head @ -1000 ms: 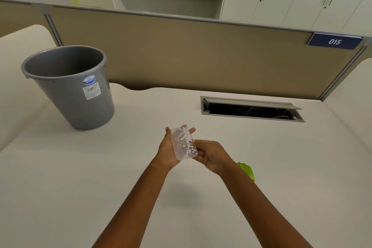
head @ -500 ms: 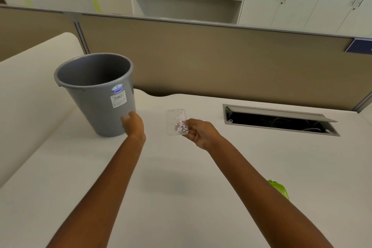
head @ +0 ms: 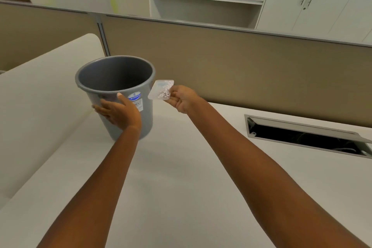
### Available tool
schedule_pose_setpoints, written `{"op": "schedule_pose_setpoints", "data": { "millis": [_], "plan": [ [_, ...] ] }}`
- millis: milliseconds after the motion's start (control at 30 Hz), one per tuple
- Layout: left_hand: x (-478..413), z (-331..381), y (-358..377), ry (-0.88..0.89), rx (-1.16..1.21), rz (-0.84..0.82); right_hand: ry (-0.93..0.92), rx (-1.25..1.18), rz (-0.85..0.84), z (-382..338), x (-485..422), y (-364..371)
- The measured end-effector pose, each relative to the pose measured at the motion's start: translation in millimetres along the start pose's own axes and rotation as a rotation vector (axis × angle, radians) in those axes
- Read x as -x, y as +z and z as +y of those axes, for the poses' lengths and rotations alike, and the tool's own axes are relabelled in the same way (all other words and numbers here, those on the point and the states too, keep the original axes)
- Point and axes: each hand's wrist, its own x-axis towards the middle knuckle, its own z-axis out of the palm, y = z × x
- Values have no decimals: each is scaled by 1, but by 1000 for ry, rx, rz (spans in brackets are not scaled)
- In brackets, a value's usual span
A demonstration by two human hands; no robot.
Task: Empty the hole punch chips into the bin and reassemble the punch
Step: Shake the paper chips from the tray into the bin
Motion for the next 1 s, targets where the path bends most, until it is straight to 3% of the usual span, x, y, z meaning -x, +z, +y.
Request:
{"op": "schedule_pose_setpoints", "data": {
  "millis": [200,367,767,867,1000],
  "plan": [
    [-14,4,-4,-18,144,48,-9,-16,8,-8,-14,33],
    [-26,14,-6,135,23,85,-34,-26,-1,-15,-17,45],
    [-53,20,-7,134,-219,12,-113,131,37,-23,-22,87],
    [-52,14,-6,155,-247,10,-236,298,96,-16,-34,99],
    [-52,12,-4,164,-254,18,-504,816,128,-5,-44,111]
  ]
}}
